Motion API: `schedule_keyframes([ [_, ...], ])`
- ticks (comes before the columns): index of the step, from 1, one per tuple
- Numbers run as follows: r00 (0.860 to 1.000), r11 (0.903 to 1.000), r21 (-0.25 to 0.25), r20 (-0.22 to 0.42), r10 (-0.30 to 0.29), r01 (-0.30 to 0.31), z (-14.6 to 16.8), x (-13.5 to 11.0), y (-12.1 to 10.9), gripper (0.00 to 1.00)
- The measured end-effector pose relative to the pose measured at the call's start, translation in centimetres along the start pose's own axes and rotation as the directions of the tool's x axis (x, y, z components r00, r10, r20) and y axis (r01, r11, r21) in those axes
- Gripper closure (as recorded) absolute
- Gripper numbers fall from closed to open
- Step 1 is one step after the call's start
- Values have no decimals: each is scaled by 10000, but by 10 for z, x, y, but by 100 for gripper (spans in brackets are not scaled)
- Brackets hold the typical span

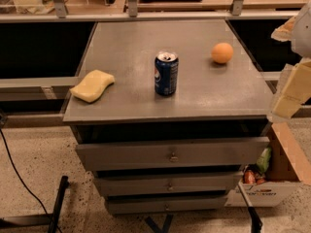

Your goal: Move orange near pepsi can

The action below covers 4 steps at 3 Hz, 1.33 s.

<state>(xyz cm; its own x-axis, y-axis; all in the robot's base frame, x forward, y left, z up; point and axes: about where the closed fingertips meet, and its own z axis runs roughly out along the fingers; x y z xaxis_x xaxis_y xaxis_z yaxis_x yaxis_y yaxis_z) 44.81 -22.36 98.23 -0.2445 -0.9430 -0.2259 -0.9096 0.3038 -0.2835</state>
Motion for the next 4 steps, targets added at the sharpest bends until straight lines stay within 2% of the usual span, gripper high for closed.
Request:
schedule_keyframes([
  [1,9977,9967,604,440,515,-541,-2,10,-33,0],
  [2,9922,9895,1232,1078,620,-752,0,12,-78,0],
  [3,9764,9831,1629,2104,484,-838,14,12,-122,0],
  [4,9586,9809,1609,2779,617,-1098,42,7,-159,0],
])
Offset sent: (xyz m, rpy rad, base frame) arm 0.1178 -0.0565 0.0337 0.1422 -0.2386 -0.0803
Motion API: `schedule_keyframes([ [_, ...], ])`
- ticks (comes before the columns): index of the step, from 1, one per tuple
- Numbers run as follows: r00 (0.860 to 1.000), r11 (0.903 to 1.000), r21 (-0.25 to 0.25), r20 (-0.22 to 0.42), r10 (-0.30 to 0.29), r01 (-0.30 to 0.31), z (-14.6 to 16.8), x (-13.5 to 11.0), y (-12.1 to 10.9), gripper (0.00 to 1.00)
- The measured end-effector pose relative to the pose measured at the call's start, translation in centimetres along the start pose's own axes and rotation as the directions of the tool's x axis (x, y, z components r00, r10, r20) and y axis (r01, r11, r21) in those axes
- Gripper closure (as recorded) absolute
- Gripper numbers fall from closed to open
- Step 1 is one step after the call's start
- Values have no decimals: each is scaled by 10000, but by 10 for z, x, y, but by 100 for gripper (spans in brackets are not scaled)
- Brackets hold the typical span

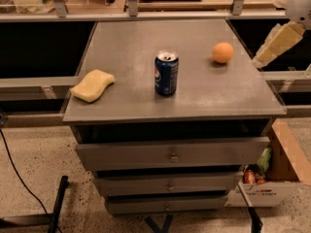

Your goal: Move orange near pepsi can

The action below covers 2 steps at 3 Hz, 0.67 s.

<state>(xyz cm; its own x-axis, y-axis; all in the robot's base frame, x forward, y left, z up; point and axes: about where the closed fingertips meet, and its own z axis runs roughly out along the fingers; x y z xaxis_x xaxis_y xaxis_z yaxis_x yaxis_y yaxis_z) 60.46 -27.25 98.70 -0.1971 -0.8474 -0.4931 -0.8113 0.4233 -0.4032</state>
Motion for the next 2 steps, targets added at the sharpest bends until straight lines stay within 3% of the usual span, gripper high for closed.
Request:
schedule_keyframes([
  [1,9938,9979,-106,911,639,-632,29,3,-23,0],
  [2,9785,9921,-349,1644,1244,-1203,60,4,-36,0],
])
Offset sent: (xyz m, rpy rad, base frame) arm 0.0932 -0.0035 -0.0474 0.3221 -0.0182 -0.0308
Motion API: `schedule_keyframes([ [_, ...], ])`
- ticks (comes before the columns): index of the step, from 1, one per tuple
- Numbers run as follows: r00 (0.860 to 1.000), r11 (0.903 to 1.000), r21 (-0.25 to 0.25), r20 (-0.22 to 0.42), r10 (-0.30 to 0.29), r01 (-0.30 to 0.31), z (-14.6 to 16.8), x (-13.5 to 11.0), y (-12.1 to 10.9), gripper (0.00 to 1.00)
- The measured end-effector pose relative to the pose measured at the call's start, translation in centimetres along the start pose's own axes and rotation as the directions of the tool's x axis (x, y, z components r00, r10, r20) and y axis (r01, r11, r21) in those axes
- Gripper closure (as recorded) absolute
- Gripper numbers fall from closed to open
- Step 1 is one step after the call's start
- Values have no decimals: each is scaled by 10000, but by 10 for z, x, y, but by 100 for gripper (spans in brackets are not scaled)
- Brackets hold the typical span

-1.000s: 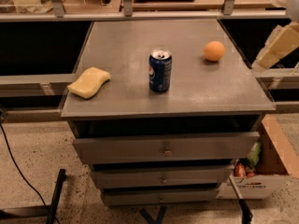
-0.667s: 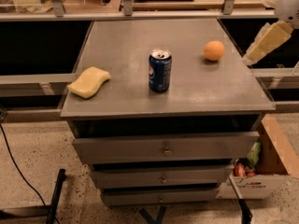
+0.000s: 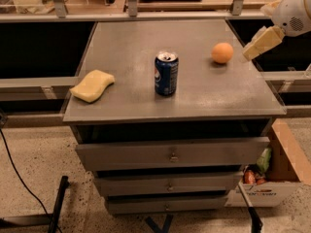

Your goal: Move orange near pepsi can

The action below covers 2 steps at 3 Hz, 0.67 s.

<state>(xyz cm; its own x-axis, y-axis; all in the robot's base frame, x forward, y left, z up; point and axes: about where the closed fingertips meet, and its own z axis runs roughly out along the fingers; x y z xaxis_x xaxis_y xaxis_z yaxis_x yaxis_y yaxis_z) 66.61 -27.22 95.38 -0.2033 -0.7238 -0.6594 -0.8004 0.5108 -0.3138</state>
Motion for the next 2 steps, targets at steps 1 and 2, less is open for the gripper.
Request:
schedule_keyframes([
  [1,9963,9982,-142,624,591,-583,26,6,-9,0],
  [2,9902,9960,-209,1084,884,-866,52,12,-16,0],
])
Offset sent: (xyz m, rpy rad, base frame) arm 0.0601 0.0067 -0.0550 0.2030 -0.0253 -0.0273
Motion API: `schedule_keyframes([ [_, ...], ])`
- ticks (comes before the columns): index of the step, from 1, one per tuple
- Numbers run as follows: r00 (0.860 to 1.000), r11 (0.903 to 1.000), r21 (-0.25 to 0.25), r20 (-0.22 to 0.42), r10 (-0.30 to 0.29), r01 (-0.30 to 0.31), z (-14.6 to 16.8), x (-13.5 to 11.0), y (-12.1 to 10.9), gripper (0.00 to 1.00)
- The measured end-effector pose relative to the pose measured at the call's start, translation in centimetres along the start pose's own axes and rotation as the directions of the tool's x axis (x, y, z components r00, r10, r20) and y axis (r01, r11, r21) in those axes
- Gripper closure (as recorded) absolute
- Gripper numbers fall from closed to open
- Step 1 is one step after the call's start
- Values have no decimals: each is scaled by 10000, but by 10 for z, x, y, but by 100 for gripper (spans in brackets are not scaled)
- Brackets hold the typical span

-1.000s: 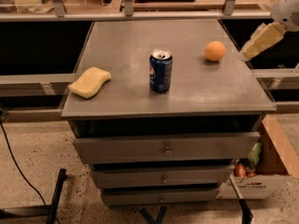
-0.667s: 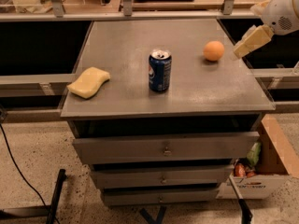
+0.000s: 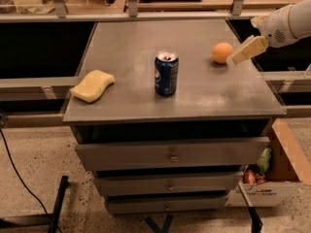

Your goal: Move orange near pepsi can

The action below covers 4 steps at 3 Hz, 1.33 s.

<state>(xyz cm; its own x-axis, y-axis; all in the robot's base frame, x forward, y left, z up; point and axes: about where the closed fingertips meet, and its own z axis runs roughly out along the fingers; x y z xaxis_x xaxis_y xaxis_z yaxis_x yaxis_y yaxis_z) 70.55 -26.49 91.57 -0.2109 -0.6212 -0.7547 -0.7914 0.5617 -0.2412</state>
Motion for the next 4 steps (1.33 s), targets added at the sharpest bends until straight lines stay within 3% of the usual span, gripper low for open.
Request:
schedule_keyframes([
  [3,9954,9964,362,598,750,-772,54,30,-23,0],
  [4,9922,9951,158,800,957,-973,67,36,-25,19],
])
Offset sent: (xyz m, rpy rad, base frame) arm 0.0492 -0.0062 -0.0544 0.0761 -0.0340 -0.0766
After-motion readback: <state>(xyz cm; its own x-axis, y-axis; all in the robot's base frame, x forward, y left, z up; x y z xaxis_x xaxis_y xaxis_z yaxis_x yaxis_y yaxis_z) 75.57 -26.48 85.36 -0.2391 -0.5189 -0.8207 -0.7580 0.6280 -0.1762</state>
